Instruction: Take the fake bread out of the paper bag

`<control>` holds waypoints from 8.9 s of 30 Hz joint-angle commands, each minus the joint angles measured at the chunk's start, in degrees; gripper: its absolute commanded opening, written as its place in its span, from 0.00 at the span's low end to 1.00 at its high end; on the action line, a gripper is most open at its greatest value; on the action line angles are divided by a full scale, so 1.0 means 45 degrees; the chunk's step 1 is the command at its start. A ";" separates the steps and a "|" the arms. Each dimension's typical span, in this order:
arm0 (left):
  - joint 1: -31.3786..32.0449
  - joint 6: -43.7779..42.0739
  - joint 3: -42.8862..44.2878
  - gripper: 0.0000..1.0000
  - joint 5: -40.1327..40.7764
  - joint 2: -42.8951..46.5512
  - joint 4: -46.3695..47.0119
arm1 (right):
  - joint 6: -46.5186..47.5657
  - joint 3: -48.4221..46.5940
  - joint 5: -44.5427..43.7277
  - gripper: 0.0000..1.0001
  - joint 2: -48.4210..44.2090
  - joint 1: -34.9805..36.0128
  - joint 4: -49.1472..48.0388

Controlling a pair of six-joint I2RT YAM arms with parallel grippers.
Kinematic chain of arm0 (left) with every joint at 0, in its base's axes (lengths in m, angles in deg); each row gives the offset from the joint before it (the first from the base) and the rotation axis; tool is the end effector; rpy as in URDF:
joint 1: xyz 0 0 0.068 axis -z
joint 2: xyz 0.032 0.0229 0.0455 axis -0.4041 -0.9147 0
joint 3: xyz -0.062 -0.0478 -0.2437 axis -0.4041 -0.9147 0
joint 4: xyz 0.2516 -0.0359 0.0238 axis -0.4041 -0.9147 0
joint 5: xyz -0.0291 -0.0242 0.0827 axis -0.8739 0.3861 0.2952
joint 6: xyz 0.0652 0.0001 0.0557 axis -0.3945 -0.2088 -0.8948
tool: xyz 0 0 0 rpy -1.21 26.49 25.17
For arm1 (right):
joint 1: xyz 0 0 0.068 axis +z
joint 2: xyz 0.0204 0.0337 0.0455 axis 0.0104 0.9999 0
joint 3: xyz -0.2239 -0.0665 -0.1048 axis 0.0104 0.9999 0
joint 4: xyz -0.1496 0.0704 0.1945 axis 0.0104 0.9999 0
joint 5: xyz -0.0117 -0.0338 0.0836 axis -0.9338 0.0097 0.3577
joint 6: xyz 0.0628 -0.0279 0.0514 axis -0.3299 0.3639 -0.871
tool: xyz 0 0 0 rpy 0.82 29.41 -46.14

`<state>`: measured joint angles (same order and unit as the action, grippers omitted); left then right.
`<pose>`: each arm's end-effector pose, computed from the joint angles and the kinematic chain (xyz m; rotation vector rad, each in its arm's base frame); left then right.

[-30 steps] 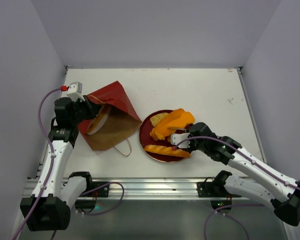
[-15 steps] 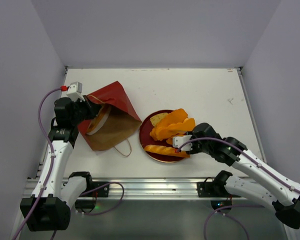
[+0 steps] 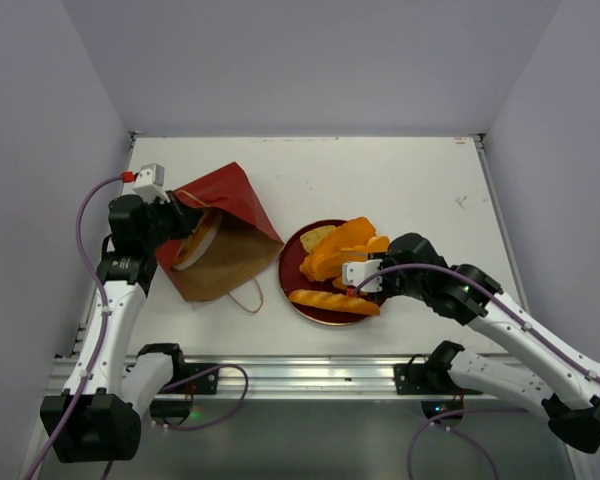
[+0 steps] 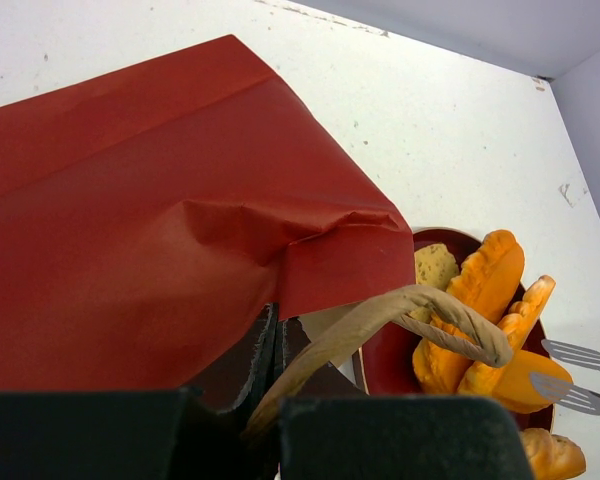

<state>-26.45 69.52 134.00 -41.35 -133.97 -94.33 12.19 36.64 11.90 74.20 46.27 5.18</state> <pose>0.2508 -0.0155 0.2806 -0.2002 1.9557 -0.5921 0.1450 0.1311 0.2623 -1.7786 1.6007 -0.2610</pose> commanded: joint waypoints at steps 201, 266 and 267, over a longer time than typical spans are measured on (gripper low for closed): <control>-0.0103 0.0904 -0.0258 0.00 -0.2321 0.1493 -0.0096 | 0.2356 -0.7577 -0.6971 0.57 1.6017 0.6179 -1.0579; -0.0103 0.1510 -0.0747 0.00 -0.1092 0.1670 0.0393 | 0.0775 -0.6973 -0.6699 0.01 1.4241 0.5925 -0.8472; -0.0103 0.1509 -0.0727 0.00 -0.1072 0.1630 0.0393 | 0.0735 -0.6876 -0.6621 0.00 1.4143 0.5925 -0.8373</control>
<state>-26.45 77.01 129.28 -47.02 -126.00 -94.20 17.35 5.19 -19.03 143.33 73.19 -33.81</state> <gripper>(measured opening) 0.006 0.396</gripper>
